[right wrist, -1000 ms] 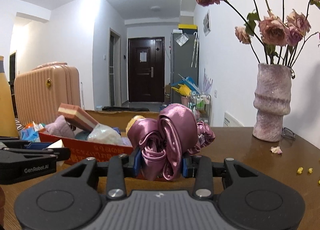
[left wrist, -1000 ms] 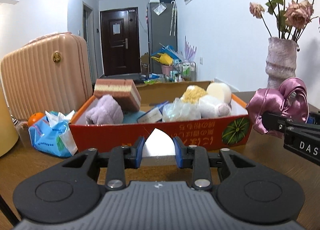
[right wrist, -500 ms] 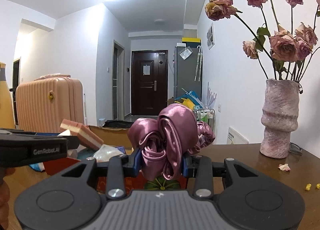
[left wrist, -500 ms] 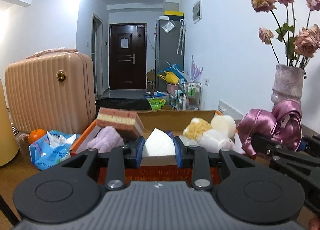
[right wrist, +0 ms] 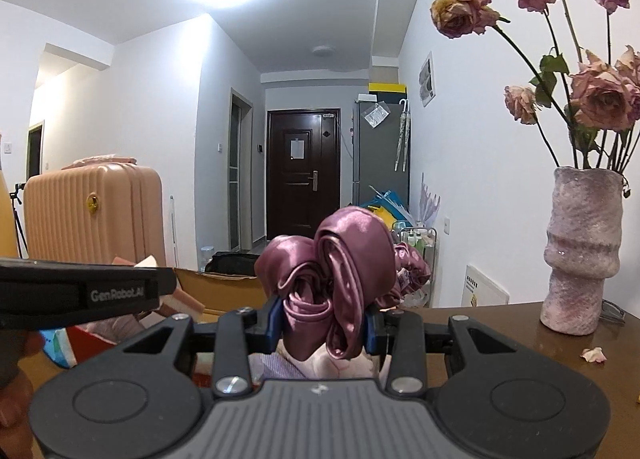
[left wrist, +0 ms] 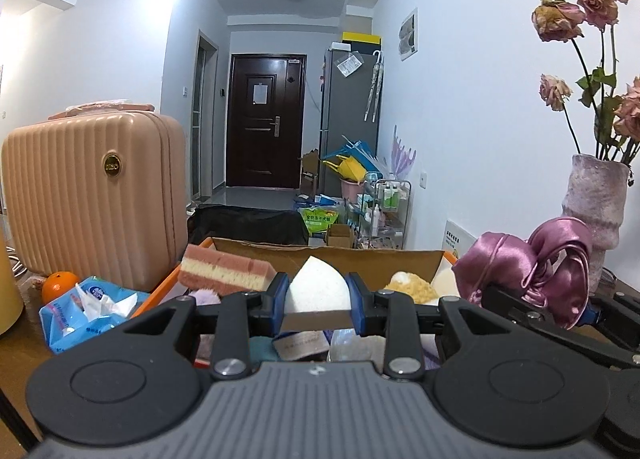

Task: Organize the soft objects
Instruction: 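Lift and carry the satin bow and foam wedge over the box with both grippers, then open both grippers to drop the bow and the wedge into the box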

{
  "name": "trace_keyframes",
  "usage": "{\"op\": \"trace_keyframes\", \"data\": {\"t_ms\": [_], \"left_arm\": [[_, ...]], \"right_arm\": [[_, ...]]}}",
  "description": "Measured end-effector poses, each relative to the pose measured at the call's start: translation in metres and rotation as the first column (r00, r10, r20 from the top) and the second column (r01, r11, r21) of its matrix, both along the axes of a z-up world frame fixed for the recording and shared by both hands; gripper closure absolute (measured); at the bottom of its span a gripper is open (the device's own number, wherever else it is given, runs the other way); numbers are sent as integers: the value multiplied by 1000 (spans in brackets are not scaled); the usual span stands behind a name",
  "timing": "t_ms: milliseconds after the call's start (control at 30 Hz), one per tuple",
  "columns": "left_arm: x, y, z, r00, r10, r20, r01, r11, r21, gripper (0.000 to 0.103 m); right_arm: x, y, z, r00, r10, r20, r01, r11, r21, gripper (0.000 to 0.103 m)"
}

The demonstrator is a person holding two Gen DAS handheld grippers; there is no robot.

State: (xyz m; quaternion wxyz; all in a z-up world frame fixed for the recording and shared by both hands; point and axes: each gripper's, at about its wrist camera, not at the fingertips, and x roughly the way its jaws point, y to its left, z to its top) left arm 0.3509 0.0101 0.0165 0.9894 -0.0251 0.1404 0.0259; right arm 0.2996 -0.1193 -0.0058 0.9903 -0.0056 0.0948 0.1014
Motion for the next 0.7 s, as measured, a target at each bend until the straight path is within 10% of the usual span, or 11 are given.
{"op": "trace_keyframes", "data": {"t_ms": [700], "left_arm": [[54,7,0,999,39,28,-38,999,-32,71]], "right_arm": [[58,22,-3,999,21,34,-20,999,-30,66]]}}
